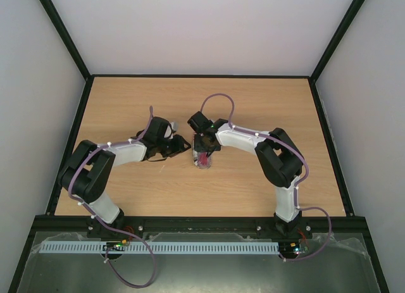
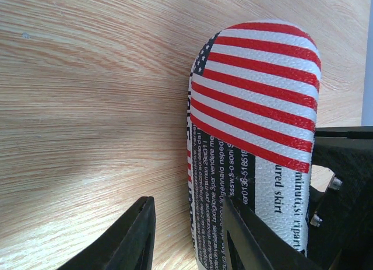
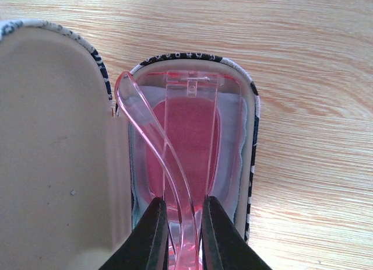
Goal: Organize the sunglasses
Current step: Place the sunglasses in the sunglasses case.
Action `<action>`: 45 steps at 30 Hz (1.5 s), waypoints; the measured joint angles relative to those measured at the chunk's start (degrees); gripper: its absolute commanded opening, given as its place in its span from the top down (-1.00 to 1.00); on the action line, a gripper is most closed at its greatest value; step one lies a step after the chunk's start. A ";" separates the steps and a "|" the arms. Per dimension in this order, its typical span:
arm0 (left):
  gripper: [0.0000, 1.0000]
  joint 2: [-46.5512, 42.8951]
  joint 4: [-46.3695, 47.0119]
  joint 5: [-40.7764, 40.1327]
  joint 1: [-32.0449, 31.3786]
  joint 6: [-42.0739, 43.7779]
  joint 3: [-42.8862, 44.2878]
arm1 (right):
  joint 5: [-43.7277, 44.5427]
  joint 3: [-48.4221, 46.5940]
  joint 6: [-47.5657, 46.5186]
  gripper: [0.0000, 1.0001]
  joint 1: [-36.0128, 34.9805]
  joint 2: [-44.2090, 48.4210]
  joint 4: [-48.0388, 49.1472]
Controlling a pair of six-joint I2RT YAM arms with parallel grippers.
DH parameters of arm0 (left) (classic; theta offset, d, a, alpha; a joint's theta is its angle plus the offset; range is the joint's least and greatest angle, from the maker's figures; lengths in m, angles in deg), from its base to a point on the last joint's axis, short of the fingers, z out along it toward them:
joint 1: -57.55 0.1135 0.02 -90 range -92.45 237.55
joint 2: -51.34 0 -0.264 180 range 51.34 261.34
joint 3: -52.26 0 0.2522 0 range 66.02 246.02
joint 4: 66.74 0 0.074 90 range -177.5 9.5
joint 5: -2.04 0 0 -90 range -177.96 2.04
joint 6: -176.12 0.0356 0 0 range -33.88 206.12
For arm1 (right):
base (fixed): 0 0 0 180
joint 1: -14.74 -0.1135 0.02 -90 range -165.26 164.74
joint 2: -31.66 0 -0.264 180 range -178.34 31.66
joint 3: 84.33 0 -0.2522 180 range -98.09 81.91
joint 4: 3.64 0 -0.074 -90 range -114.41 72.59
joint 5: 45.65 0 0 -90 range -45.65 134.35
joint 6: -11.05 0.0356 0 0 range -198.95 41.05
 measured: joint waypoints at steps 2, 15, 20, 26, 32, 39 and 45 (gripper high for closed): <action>0.32 0.00 -0.02 0.00 0.00 0.00 0.00 | 0.02 0.04 0.24 0.97 0.00 0.00 0.13; 0.32 0.00 -0.04 0.00 0.00 0.02 0.07 | 0.94 0.20 0.85 0.97 -0.04 0.04 1.27; 0.32 0.00 -0.07 0.00 -0.02 0.02 0.37 | 1.29 0.68 0.90 0.97 -0.09 0.22 1.84; 0.32 0.00 -0.09 -0.02 -0.28 0.02 0.55 | 1.66 0.92 0.96 0.94 -0.11 0.26 2.21; 0.32 0.00 -0.07 -0.02 -0.39 0.02 1.05 | 2.03 1.40 1.11 0.73 -0.09 0.79 2.56; 0.32 0.00 -0.09 -0.04 -0.39 0.02 1.05 | 2.36 1.60 1.14 0.59 -0.09 1.99 2.58; 0.32 0.00 -0.09 -0.09 -0.50 0.02 1.03 | 2.36 1.75 1.14 0.55 -0.09 2.03 2.60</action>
